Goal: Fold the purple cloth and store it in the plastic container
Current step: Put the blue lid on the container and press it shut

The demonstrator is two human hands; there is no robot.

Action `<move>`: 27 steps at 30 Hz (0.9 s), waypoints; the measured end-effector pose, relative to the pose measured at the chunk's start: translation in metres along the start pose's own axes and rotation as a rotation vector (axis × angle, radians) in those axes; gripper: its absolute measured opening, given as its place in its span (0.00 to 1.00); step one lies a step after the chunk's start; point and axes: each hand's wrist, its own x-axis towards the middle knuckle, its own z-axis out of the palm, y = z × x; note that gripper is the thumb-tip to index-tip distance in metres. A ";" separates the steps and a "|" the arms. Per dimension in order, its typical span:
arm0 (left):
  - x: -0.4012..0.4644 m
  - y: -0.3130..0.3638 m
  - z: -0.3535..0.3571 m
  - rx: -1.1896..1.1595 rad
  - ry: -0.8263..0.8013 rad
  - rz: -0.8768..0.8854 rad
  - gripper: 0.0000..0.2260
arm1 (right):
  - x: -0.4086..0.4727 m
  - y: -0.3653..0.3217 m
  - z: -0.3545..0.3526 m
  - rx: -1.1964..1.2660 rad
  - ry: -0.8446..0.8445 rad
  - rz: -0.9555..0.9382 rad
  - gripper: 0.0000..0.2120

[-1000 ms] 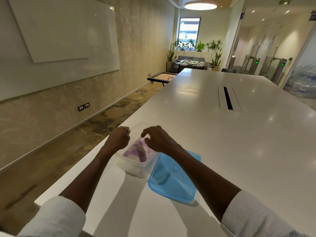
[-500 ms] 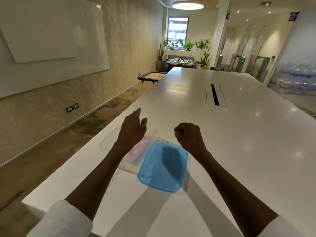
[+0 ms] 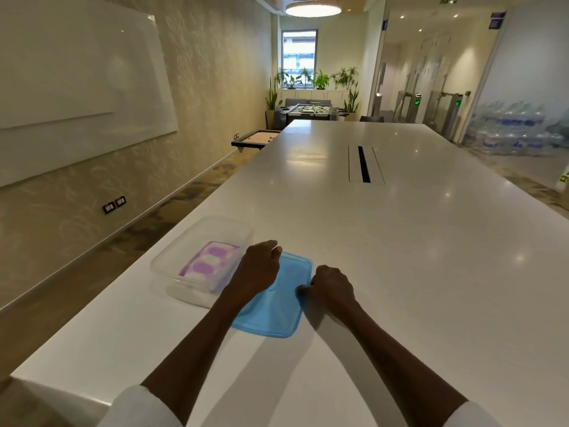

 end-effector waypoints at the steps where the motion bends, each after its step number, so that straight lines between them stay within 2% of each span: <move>1: -0.001 -0.003 0.004 0.017 -0.003 -0.020 0.12 | -0.001 0.001 -0.001 0.000 0.009 0.006 0.15; 6: -0.009 -0.004 0.018 0.037 0.035 -0.087 0.15 | 0.000 0.016 -0.009 0.080 0.023 0.011 0.12; 10: -0.011 0.001 0.024 0.022 0.018 -0.134 0.11 | 0.004 0.030 -0.016 0.222 0.006 0.029 0.08; 13: -0.013 0.011 0.029 0.040 0.027 -0.145 0.16 | 0.006 0.047 -0.023 0.260 -0.006 0.032 0.05; 18: -0.010 0.023 0.036 -0.006 0.051 -0.230 0.12 | 0.010 0.077 -0.037 0.298 0.019 0.053 0.08; 21: -0.005 0.030 0.042 -0.125 0.066 -0.278 0.14 | 0.005 0.089 -0.054 0.353 0.069 0.047 0.11; 23: -0.004 0.039 0.045 -0.361 0.044 -0.311 0.15 | 0.001 0.097 -0.065 0.385 0.107 0.031 0.14; 25: -0.005 0.050 0.048 -0.666 0.004 -0.374 0.11 | -0.001 0.102 -0.075 0.457 0.126 0.027 0.11; 27: -0.003 0.060 0.049 -0.815 0.008 -0.372 0.10 | -0.003 0.106 -0.085 0.572 0.130 0.042 0.06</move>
